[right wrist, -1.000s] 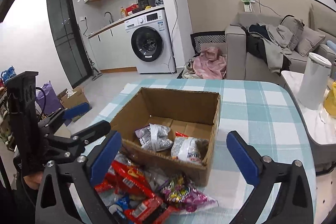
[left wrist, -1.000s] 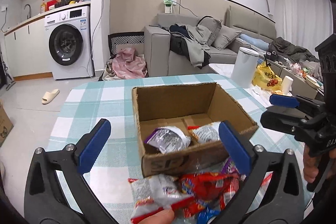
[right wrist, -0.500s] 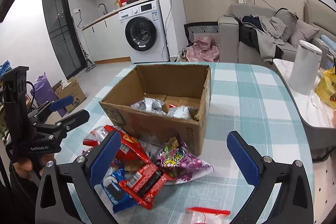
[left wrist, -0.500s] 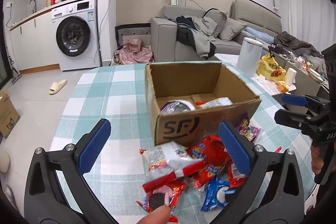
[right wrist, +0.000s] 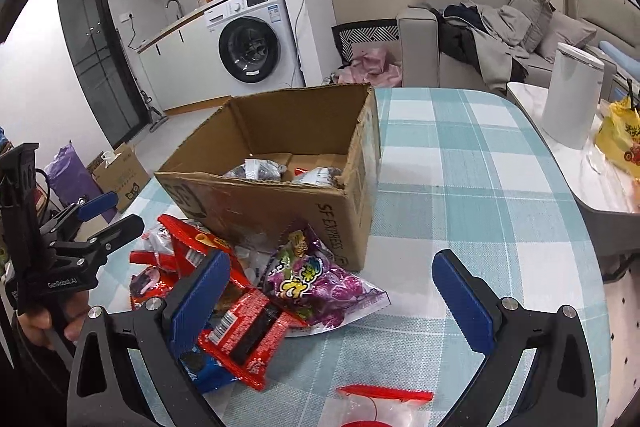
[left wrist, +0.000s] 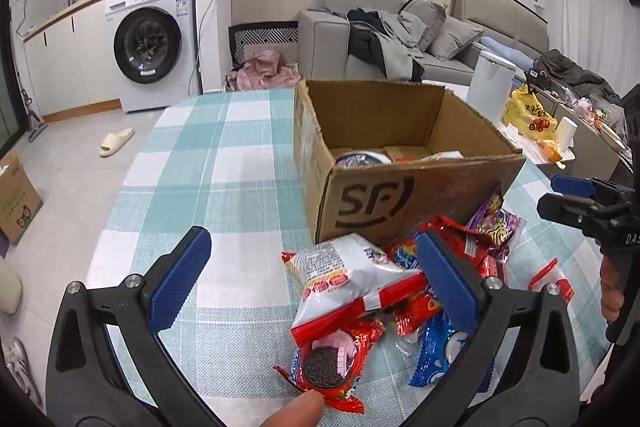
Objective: Organize snacks
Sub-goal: 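Withdraw both tools from the box and reach toward the remaining snacks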
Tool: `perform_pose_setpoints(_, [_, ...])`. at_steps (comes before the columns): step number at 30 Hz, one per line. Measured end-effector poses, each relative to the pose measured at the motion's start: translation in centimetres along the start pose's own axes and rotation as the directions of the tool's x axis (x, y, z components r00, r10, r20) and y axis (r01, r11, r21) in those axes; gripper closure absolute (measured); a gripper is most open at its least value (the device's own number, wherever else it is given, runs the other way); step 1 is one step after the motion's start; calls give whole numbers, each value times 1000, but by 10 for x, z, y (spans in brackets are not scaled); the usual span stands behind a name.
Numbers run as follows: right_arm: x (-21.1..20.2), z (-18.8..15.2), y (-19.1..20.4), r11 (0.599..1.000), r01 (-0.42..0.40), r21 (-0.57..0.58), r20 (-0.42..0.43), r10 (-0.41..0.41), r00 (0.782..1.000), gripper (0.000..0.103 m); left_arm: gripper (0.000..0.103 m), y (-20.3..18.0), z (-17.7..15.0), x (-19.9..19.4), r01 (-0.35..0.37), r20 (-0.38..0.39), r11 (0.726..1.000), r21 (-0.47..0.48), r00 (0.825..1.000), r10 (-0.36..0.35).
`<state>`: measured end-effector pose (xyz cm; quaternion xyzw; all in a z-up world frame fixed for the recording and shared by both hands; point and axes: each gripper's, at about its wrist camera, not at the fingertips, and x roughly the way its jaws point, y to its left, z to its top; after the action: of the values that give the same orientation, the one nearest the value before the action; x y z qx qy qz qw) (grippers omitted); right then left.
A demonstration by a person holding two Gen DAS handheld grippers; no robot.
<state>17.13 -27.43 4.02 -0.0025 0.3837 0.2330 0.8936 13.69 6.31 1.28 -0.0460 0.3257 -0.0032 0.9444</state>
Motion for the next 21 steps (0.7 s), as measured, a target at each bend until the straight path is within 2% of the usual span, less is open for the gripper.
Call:
perform_pose_setpoints(13, [29,-10,-13,997,-13,70,-65,18,998,0,1,5,-10,34,4,-81,1000,-25,997,-6])
perform_pose_setpoints(21, [46,-17,-17,993,-26,114,-124,40,992,1,1,12,-12,42,17,-93,998,-61,995,-22])
